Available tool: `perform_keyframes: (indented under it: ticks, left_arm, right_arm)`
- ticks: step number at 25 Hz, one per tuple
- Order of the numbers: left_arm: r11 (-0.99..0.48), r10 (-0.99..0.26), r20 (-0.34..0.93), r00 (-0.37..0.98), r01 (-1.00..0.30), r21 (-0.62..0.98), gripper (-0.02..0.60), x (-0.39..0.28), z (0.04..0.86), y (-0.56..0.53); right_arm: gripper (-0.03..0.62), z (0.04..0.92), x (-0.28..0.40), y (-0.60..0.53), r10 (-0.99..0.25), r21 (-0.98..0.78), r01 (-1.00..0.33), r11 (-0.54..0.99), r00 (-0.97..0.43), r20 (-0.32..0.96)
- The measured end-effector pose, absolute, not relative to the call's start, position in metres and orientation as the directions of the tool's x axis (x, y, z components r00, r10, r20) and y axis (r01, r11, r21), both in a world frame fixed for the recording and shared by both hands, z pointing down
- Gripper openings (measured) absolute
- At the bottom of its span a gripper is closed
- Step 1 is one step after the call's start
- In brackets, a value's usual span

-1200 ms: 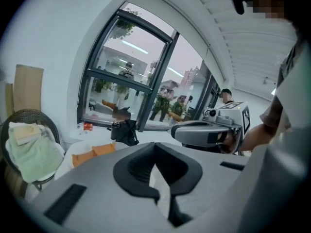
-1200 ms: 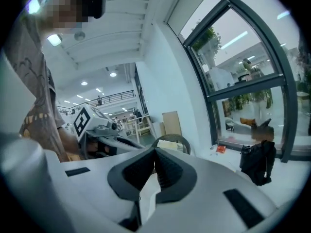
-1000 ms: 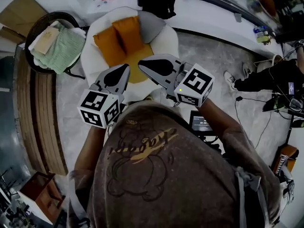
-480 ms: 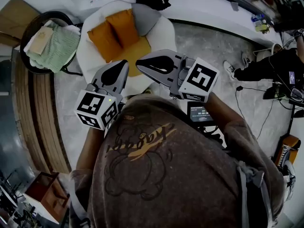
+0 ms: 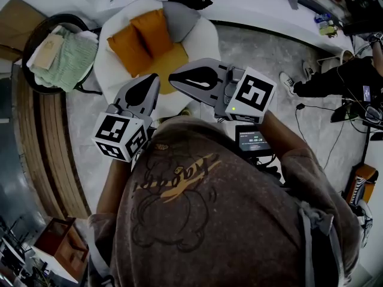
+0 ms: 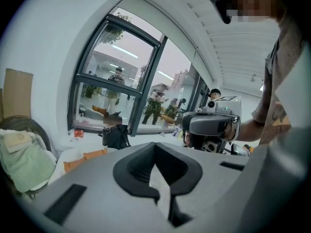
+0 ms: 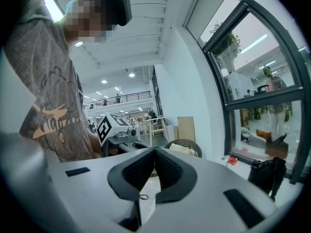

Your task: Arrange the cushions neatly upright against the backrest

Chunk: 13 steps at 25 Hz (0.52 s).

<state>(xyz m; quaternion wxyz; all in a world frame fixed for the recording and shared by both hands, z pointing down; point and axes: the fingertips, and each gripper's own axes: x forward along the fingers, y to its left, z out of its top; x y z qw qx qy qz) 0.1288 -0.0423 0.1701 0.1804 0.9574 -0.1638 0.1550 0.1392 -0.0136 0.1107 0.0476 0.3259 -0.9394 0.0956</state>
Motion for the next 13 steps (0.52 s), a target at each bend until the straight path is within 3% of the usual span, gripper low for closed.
perform_keyframes:
  ticks: [13]
  left_arm:
    - [-0.863,-0.250,0.371,0.894,-0.380,0.332,0.003,0.122,0.182,-0.041]
  right_arm:
    - [0.020,0.112,0.141,-0.014,-0.594,-0.147,-0.616,0.774,-0.786,0.171]
